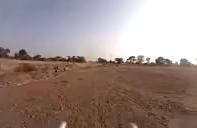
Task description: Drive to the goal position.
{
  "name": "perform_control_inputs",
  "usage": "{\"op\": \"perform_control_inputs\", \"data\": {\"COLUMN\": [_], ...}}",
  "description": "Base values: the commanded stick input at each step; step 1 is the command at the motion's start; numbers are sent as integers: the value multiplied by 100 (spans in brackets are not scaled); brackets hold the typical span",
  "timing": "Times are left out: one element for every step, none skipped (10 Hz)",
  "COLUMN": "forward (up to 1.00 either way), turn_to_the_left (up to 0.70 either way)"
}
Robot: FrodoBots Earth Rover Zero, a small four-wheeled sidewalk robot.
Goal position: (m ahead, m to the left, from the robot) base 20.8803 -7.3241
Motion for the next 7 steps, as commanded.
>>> {"op": "perform_control_inputs", "data": {"forward": [70,70,70,70,70,70,70], "turn_to_the_left": [0,-32,-35,-35,-35,-35,-35]}}
